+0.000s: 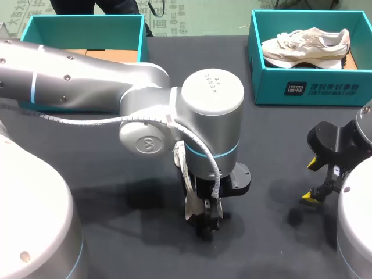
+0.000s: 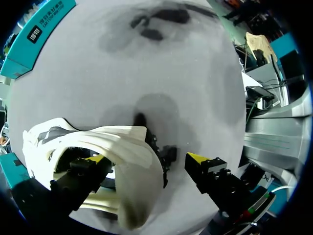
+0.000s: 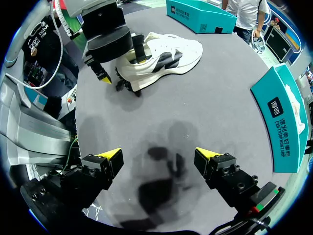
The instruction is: Take the shoe out of the shoebox, open the shoe tongue, remove and reinsert the insole, then place the shoe into the shoebox
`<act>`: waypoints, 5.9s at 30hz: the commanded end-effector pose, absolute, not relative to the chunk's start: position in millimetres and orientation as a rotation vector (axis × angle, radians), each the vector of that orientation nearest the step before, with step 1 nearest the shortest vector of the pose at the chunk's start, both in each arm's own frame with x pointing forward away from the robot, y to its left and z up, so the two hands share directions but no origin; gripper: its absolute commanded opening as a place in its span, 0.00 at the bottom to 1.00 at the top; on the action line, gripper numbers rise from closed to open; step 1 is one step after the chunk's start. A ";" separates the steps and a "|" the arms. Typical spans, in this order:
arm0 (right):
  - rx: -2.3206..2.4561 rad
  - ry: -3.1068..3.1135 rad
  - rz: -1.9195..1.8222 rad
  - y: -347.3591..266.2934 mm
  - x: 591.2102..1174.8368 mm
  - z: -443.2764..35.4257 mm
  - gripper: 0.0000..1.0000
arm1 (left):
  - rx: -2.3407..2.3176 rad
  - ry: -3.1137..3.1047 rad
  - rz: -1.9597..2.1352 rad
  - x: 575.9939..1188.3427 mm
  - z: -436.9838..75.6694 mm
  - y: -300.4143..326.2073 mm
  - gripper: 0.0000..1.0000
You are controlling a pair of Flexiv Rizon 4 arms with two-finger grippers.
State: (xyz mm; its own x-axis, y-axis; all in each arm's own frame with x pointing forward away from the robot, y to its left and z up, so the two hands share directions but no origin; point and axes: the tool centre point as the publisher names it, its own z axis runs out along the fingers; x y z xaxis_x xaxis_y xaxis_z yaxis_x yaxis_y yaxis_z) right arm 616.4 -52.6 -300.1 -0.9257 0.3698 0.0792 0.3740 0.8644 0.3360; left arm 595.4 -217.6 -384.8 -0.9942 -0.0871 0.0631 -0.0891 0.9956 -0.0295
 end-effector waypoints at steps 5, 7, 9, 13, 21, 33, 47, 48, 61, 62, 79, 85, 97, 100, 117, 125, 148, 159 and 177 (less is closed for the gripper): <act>-0.604 -3.025 -0.549 -52.9 614.1 -299.8 1.00 | 0.154 -3.073 0.064 593.7 -390.9 -214.1 0.80; -0.604 -3.025 -0.549 -52.9 614.1 -299.8 1.00 | 0.157 -3.073 0.067 593.7 -390.7 -213.7 0.56; -0.604 -3.025 -0.549 -52.9 614.1 -299.8 1.00 | 0.160 -3.074 0.066 593.8 -390.1 -213.6 0.45; -0.604 -3.025 -0.549 -52.9 614.1 -299.8 1.00 | 0.164 -3.076 0.058 594.6 -389.6 -213.5 0.44; -0.604 -3.025 -0.549 -52.9 614.1 -299.8 1.00 | 0.165 -3.070 0.047 595.3 -389.8 -213.1 0.29; -0.604 -3.025 -0.549 -52.9 614.1 -299.8 1.00 | 0.154 -3.071 0.072 594.0 -373.7 -205.9 0.00; -0.604 -3.025 -0.549 -52.9 614.1 -299.8 1.00 | -0.048 -3.081 0.026 625.8 -292.3 -180.8 0.00; -0.604 -3.025 -0.549 -52.9 614.1 -299.8 1.00 | -0.018 -3.102 0.028 630.5 -285.8 -178.0 0.00; -0.604 -3.025 -0.549 -52.9 614.1 -299.8 1.00 | -0.015 -3.124 0.007 639.3 -272.9 -171.7 0.00; -0.604 -3.025 -0.549 -52.9 614.1 -299.8 1.00 | -0.015 -3.124 0.007 639.3 -272.9 -171.7 0.00; -0.604 -3.025 -0.549 -52.9 614.1 -299.8 1.00 | 0.080 -3.171 0.147 689.0 -204.1 -130.0 0.00; -0.604 -3.025 -0.549 -52.9 614.1 -299.8 1.00 | 0.122 -3.207 0.142 722.3 -173.5 -103.2 0.00; -0.604 -3.025 -0.549 -52.9 614.1 -299.8 1.00 | 0.190 -3.328 0.086 757.5 -146.9 -75.8 0.00; -0.604 -3.025 -0.549 -52.9 614.1 -299.8 1.00 | 0.190 -3.328 0.086 757.5 -146.9 -75.8 0.00; -0.604 -3.025 -0.549 -52.9 614.1 -299.8 1.00 | 0.149 -3.299 0.112 843.1 -144.2 -27.5 0.00; -0.604 -3.025 -0.549 -52.9 614.1 -299.8 1.00 | 0.216 -3.315 0.065 905.1 -138.3 27.4 0.00; -0.604 -3.025 -0.549 -52.9 614.1 -299.8 1.00 | 0.101 -3.305 0.080 962.2 -146.6 71.8 0.00; -0.604 -3.025 -0.549 -52.9 614.1 -299.8 1.00 | 0.133 -3.304 -0.010 1032.7 -162.9 139.9 0.00; -0.604 -3.025 -0.549 -52.9 614.1 -299.8 1.00 | 0.104 -3.313 -0.039 1045.6 -160.3 153.6 0.00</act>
